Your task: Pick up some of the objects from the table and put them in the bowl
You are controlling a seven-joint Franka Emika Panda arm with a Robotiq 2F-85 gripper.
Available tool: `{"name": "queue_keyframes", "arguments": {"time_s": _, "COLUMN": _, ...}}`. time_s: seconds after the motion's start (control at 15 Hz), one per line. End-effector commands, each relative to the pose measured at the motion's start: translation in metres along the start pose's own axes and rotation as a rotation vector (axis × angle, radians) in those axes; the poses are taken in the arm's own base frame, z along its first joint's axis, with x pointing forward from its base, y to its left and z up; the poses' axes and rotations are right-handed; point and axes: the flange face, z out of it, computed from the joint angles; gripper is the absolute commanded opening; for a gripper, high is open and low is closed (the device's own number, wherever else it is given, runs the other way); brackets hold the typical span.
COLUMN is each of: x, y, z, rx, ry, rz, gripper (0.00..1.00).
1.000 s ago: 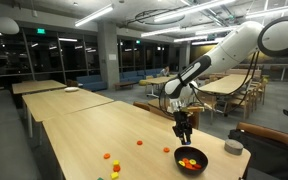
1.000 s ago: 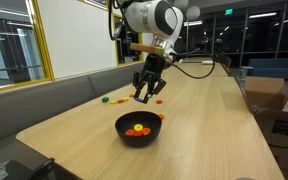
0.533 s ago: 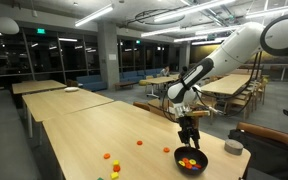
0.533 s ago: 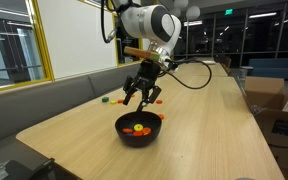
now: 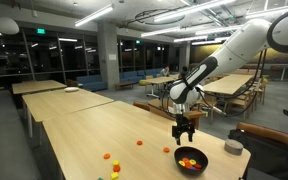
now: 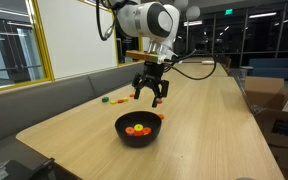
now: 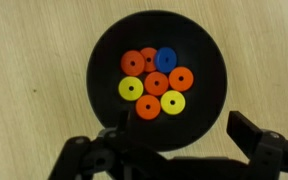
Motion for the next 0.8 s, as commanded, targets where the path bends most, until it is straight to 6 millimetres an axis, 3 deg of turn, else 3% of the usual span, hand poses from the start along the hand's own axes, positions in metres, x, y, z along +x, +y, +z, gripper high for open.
{"name": "queue_keyframes", "arguments": {"time_s": 0.0, "x": -0.019, "y": -0.011, "z": 0.004, "rx": -0.02, "ry": 0.181, "rz": 0.069, "gripper": 1.0}}
{"name": "queue_keyframes", "arguments": {"time_s": 0.4, "x": -0.026, "y": -0.049, "z": 0.03, "rx": -0.022, "ry": 0.436, "rz": 0.241, "gripper": 1.0}}
{"name": "queue_keyframes", "arguments": {"time_s": 0.73, "x": -0.015, "y": -0.051, "z": 0.014, "rx": -0.126, "ry": 0.603, "rz": 0.357, "gripper": 1.0}}
